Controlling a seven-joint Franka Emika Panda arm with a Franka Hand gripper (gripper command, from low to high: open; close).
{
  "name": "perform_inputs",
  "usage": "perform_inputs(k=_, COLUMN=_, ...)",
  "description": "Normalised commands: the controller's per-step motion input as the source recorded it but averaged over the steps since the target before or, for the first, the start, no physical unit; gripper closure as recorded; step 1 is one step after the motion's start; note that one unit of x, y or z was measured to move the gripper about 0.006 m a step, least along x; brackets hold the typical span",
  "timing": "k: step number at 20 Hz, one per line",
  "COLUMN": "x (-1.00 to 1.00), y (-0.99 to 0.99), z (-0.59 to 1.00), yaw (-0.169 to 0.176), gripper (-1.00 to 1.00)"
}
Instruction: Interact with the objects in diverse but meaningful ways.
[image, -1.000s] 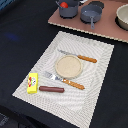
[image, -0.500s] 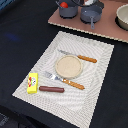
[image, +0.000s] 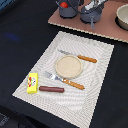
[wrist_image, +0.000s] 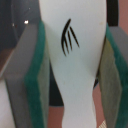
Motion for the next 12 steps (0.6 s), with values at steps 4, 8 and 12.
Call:
perform_inputs(k=4, x=0.06, y=0.29, z=0.04, yaw=0.0, gripper=-1.0)
perform_inputs(k=8, x=0.18, y=0.44, z=0.63, yaw=-0.022, gripper=-1.0)
perform_inputs(k=12, x=0.12, y=0.51, z=1.0, yaw=-0.036, gripper=-1.0)
